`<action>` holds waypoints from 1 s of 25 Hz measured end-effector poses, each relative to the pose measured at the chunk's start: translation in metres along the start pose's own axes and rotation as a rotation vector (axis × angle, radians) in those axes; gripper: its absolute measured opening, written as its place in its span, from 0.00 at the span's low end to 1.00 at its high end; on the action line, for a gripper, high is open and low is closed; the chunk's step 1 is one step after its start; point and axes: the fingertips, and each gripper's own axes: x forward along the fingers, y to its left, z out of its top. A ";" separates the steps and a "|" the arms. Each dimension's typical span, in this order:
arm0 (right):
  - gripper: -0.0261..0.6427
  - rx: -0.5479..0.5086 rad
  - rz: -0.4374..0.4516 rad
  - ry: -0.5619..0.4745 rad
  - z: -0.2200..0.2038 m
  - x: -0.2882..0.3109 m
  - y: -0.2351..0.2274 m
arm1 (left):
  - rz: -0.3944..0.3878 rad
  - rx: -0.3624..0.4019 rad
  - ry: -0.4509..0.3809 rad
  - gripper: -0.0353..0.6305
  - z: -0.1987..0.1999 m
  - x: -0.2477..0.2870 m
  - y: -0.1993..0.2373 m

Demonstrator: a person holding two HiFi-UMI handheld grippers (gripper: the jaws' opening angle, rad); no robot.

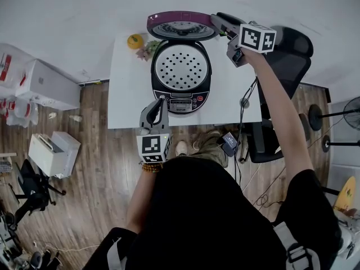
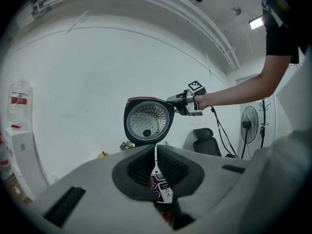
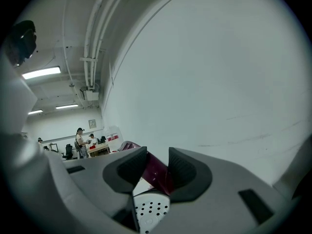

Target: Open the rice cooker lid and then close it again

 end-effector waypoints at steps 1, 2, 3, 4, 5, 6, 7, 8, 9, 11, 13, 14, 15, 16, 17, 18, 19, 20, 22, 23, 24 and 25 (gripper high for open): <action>0.26 -0.005 -0.002 -0.002 -0.001 -0.001 0.000 | 0.000 -0.001 0.001 0.10 0.000 0.001 0.000; 0.26 -0.010 -0.004 -0.004 -0.003 -0.002 0.001 | 0.001 -0.002 0.001 0.10 -0.001 0.001 0.001; 0.26 -0.014 -0.005 -0.005 -0.004 -0.003 0.003 | 0.002 -0.003 0.000 0.10 -0.001 0.001 0.001; 0.26 -0.015 -0.004 -0.007 -0.005 -0.004 0.004 | 0.002 -0.003 -0.002 0.10 -0.001 0.001 0.001; 0.26 -0.015 -0.002 -0.009 -0.006 -0.005 0.006 | 0.004 -0.003 -0.004 0.10 -0.001 0.001 0.001; 0.26 -0.015 0.001 -0.012 -0.007 -0.006 0.008 | 0.005 -0.004 -0.006 0.10 -0.001 0.000 0.001; 0.26 -0.016 0.003 -0.014 -0.007 -0.007 0.009 | 0.005 -0.004 -0.006 0.10 0.000 0.000 0.001; 0.26 -0.017 0.003 -0.015 -0.008 -0.008 0.010 | 0.005 -0.004 -0.006 0.10 0.000 0.000 0.001; 0.26 -0.018 0.004 -0.016 -0.009 -0.009 0.011 | 0.006 -0.003 -0.007 0.10 0.001 0.000 0.001; 0.26 -0.017 0.006 -0.019 -0.010 -0.010 0.012 | 0.007 0.000 -0.010 0.10 0.003 0.001 0.001; 0.26 -0.019 0.005 -0.023 -0.012 -0.011 0.012 | 0.007 0.001 -0.013 0.10 0.004 0.002 0.001; 0.26 -0.022 0.004 -0.022 -0.014 -0.012 0.013 | 0.007 0.001 -0.013 0.10 0.004 0.002 0.001; 0.26 -0.026 0.003 -0.020 -0.015 -0.012 0.014 | 0.006 0.000 -0.013 0.10 0.003 0.002 0.001; 0.26 -0.028 0.004 -0.017 -0.017 -0.013 0.015 | 0.005 0.000 -0.012 0.10 0.003 0.002 0.001; 0.26 -0.030 0.004 -0.015 -0.018 -0.014 0.016 | 0.004 0.000 -0.011 0.10 0.002 0.002 0.001; 0.26 -0.033 0.005 -0.013 -0.020 -0.015 0.017 | 0.005 0.000 -0.011 0.10 0.002 0.001 0.001; 0.26 -0.037 0.004 -0.013 -0.021 -0.016 0.018 | 0.005 -0.001 -0.010 0.10 0.002 0.001 0.001; 0.27 -0.044 0.001 -0.013 -0.022 -0.017 0.019 | 0.006 -0.001 -0.010 0.10 0.002 0.000 0.001; 0.27 -0.055 -0.008 -0.018 -0.023 -0.019 0.021 | 0.008 -0.002 -0.009 0.10 0.002 -0.001 0.002; 0.27 -0.056 -0.010 -0.022 -0.023 -0.020 0.022 | 0.008 -0.003 -0.008 0.10 0.002 -0.001 0.002; 0.27 -0.058 -0.012 -0.026 -0.024 -0.021 0.023 | 0.009 -0.003 -0.008 0.10 0.002 -0.002 0.003; 0.27 -0.062 -0.013 -0.027 -0.025 -0.022 0.024 | 0.009 -0.003 -0.007 0.10 0.001 -0.002 0.004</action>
